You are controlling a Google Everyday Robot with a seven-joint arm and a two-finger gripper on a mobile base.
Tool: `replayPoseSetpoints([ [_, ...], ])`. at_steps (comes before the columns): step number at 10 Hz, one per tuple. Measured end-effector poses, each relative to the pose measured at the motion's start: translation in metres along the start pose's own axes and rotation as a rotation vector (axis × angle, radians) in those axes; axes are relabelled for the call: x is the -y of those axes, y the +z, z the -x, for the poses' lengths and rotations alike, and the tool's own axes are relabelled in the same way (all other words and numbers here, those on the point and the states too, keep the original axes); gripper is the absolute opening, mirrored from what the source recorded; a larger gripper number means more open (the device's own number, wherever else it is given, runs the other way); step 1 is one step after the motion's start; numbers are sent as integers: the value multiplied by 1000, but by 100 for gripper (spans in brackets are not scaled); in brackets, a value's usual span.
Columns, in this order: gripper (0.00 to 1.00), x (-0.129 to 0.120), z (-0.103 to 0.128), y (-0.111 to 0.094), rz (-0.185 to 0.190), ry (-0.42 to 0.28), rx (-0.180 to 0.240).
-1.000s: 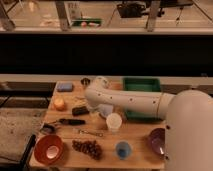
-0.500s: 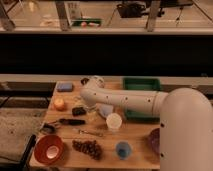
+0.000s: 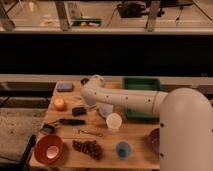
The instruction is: Place eraser in metal cup
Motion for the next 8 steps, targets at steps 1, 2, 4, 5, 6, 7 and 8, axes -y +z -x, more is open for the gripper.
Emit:
replayPoseSetpoints([
  [1,80,1,-1,1,-4,5,6],
  [2,80,2,-4,1,-7,8,7],
  [4,80,2,-7,4,-6,14,18],
  [5,80,2,-8,6,-2,17,24],
  [6,80,2,-9,8,1,21,26],
  [7,80,2,-9,9,2,22,28],
  [8,80,1,-8,9,2,21,31],
])
